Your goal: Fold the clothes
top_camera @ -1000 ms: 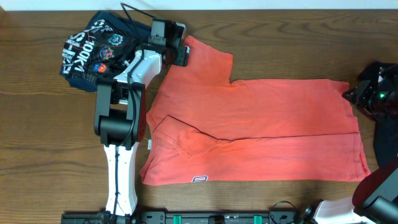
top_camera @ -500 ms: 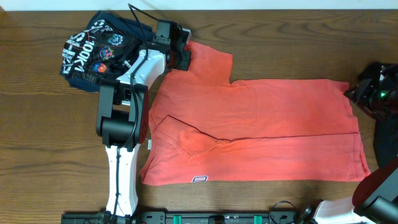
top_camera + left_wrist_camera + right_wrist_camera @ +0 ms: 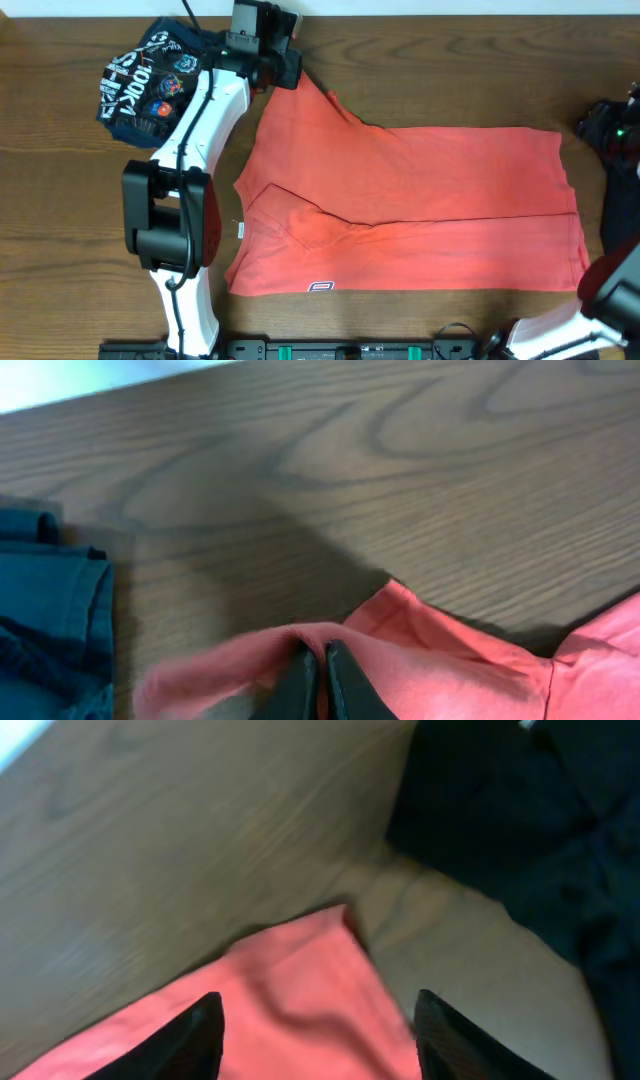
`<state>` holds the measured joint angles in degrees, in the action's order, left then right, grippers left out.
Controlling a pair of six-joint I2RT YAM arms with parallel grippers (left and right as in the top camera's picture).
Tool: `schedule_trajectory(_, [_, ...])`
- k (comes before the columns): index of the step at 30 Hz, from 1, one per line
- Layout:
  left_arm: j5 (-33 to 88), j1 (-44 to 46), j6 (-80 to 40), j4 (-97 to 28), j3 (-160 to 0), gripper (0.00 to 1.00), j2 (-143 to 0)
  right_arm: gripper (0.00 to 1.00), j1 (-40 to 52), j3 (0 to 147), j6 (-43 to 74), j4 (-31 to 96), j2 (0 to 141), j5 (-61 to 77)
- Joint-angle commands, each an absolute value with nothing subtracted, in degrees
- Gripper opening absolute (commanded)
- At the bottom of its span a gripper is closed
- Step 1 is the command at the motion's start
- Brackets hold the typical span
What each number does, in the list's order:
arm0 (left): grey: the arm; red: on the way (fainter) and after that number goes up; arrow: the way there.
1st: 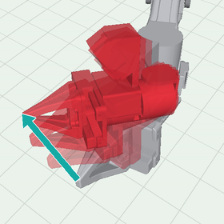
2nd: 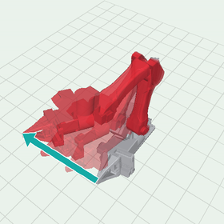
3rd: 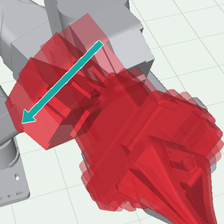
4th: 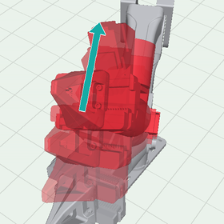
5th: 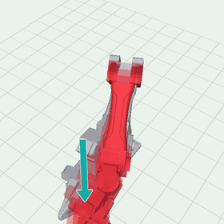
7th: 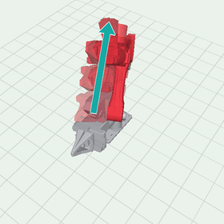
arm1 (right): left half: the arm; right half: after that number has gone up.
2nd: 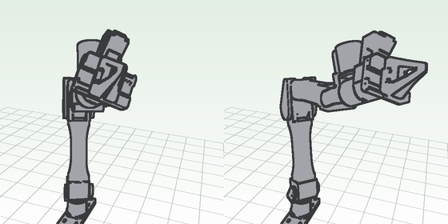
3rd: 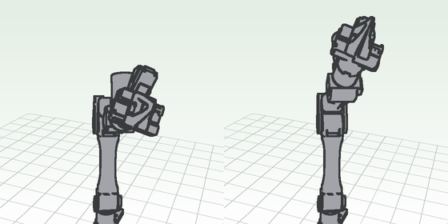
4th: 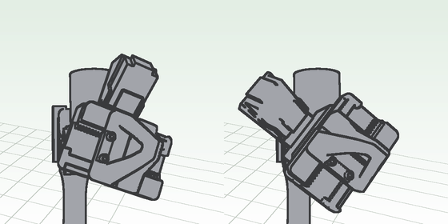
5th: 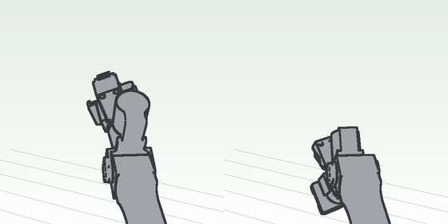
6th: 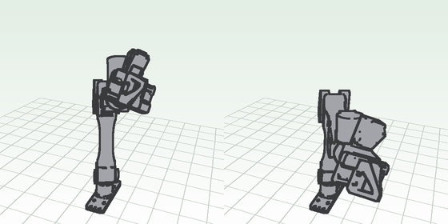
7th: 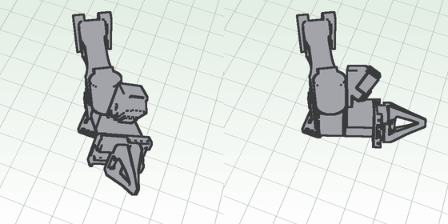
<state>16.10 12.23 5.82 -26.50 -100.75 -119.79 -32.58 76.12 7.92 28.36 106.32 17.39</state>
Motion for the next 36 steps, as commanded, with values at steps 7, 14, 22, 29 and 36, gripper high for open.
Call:
schedule_trajectory(7, [16.03, 12.36, 1.74, -28.45, -100.97, 0.06, -120.42, 0.58, -31.64, 76.73, 8.08, 19.51, 118.78, 17.91])
schedule_trajectory(14, [16.03, 12.36, 1.41, -29.52, -100.97, 0.06, -120.42, 0.52, -30.72, 76.73, 9.41, 13.85, 121.36, 24.01])
schedule_trajectory(22, [16.03, 12.36, 1.39, -30.04, -100.97, 0.06, -120.42, 0.39, -28.73, 76.73, 10.00, 14.15, 124.46, 23.81])
schedule_trajectory(29, [16.01, 12.36, 1.43, -31.20, -100.97, 0.06, -120.42, 0.07, -29.65, 77.21, 10.22, 11.94, 123.74, 24.27])
schedule_trajectory(36, [15.94, 12.29, 1.48, -31.86, -100.97, 0.06, -119.20, 0.01, -32.86, 77.21, 10.22, 12.23, 118.41, 24.25])
